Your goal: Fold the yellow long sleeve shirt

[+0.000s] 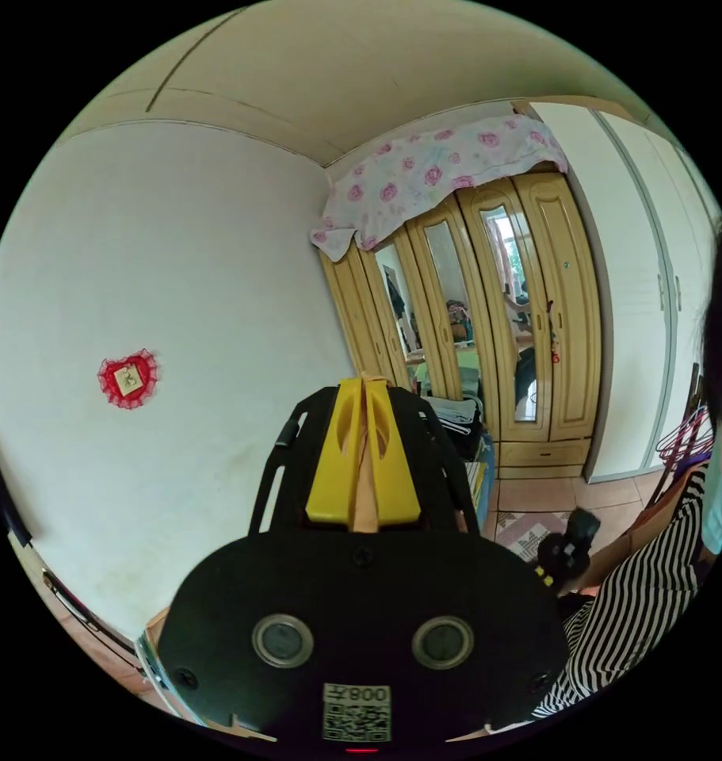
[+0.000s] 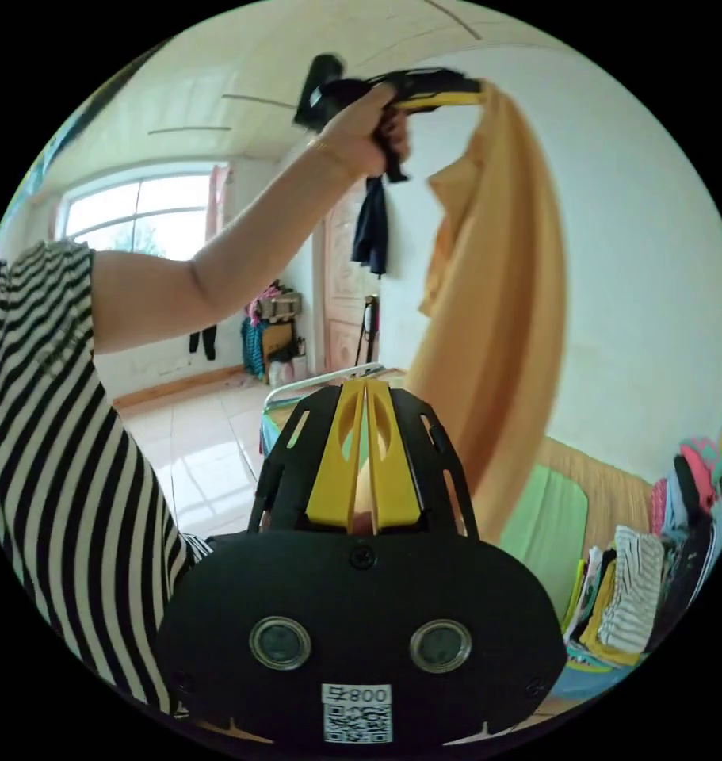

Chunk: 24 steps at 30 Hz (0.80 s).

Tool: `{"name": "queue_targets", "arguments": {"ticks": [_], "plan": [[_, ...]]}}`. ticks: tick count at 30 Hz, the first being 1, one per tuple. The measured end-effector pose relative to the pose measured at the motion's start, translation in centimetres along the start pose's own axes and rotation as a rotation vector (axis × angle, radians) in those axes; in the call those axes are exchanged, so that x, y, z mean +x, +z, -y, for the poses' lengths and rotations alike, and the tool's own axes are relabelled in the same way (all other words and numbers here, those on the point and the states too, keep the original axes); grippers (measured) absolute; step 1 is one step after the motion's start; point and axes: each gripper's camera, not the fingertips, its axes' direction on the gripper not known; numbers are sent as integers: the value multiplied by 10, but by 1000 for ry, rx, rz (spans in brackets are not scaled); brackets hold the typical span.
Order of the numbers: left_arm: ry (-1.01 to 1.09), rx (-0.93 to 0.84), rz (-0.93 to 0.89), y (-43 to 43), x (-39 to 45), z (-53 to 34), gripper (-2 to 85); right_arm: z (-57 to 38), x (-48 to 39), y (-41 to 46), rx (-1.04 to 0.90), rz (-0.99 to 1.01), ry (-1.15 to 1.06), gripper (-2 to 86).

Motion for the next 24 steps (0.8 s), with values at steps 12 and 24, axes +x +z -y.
{"name": "queue_targets", "arguments": {"ticks": [12,24], "plan": [[-6,-54,84,-46,-24,-28,2,-24,57,16,-268,-479,199,1],[82,-141,81,-13,-6,-27,3,-24,11,-42,-43,-310,128,5]]}}
